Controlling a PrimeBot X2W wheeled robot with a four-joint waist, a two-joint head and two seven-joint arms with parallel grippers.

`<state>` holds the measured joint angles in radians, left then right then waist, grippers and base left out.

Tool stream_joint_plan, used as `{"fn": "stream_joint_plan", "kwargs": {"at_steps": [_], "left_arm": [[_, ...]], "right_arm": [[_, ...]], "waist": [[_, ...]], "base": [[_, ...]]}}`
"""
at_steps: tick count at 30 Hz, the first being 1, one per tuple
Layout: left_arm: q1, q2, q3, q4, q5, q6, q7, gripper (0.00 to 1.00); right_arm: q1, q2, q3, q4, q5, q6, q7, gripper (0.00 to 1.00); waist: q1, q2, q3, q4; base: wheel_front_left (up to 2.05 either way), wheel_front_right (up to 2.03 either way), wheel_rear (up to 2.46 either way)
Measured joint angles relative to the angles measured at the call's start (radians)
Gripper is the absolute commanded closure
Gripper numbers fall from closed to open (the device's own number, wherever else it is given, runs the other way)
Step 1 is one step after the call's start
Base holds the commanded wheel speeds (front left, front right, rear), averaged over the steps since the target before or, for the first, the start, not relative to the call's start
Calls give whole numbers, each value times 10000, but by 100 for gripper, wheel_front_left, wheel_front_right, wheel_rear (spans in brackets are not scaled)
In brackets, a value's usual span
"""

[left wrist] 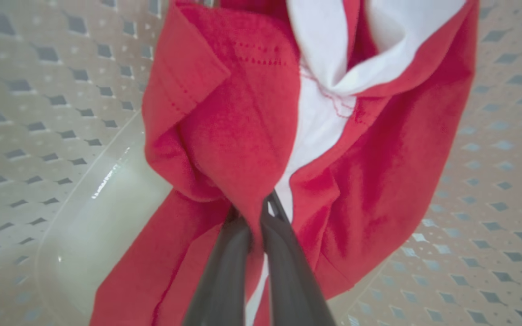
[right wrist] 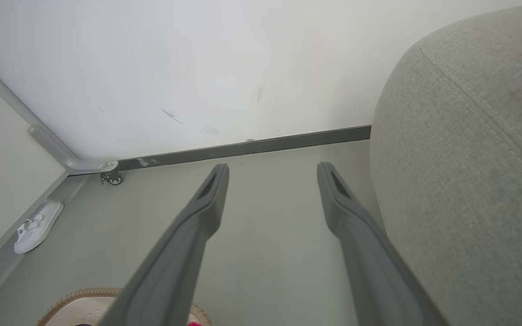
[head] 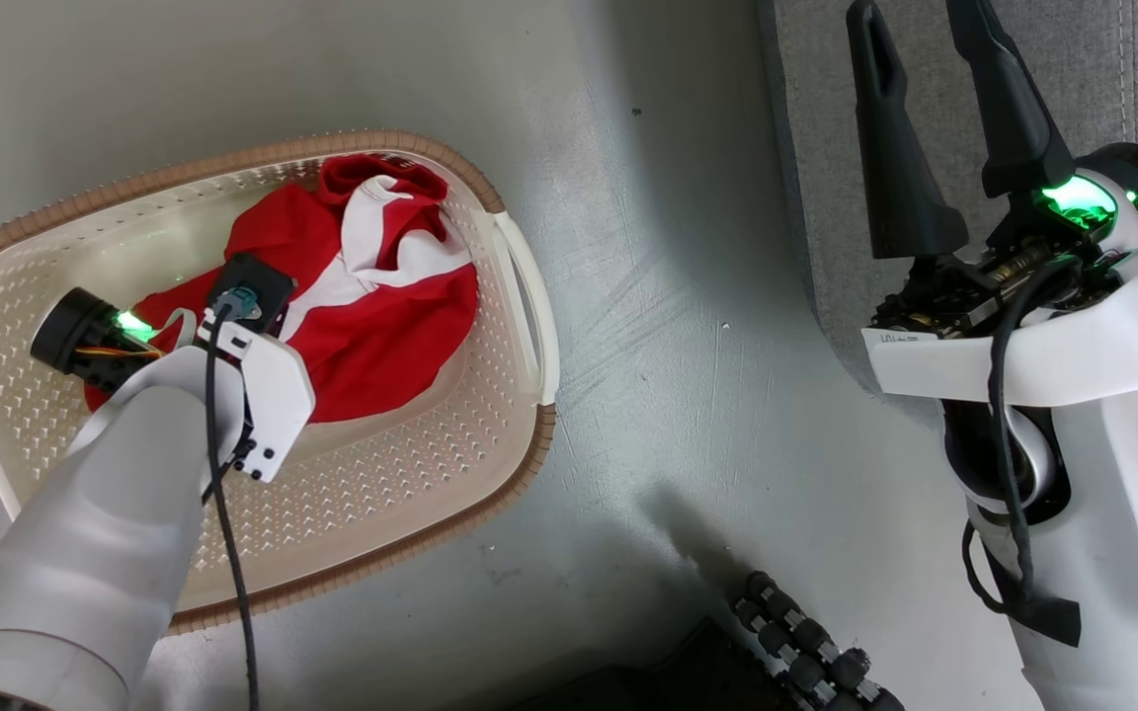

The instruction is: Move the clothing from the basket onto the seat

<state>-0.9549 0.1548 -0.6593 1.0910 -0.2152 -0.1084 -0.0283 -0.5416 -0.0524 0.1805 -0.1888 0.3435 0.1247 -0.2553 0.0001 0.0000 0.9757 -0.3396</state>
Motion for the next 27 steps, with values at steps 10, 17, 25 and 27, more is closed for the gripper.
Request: {"fn": "stream_joint_plan", "kwargs": {"at_steps": [10,17,25,27], "left_arm": [[-15,-232,-180,-13,-2,-44,-500,100],[-14,-238,-322,-42,-2,-88,-1076,100],[3,-345,-642,-161,4,-174,-1680,100],[22,-345,-673,-165,0,-174,-1741,100]], "right_arm": [[-4,2,-71,4,0,0,0,0],[-4,2,-121,31,-8,0,0,0],[-6,2,-199,67,-146,0,0,0],[-5,2,-257,88,-188,0,0,0]], "waist": [[1,0,-168,60],[0,0,-336,133],[0,0,-637,257],[0,0,-727,294]], "base": [[0,0,0],[0,0,0],[0,0,0],[0,0,0]]}}
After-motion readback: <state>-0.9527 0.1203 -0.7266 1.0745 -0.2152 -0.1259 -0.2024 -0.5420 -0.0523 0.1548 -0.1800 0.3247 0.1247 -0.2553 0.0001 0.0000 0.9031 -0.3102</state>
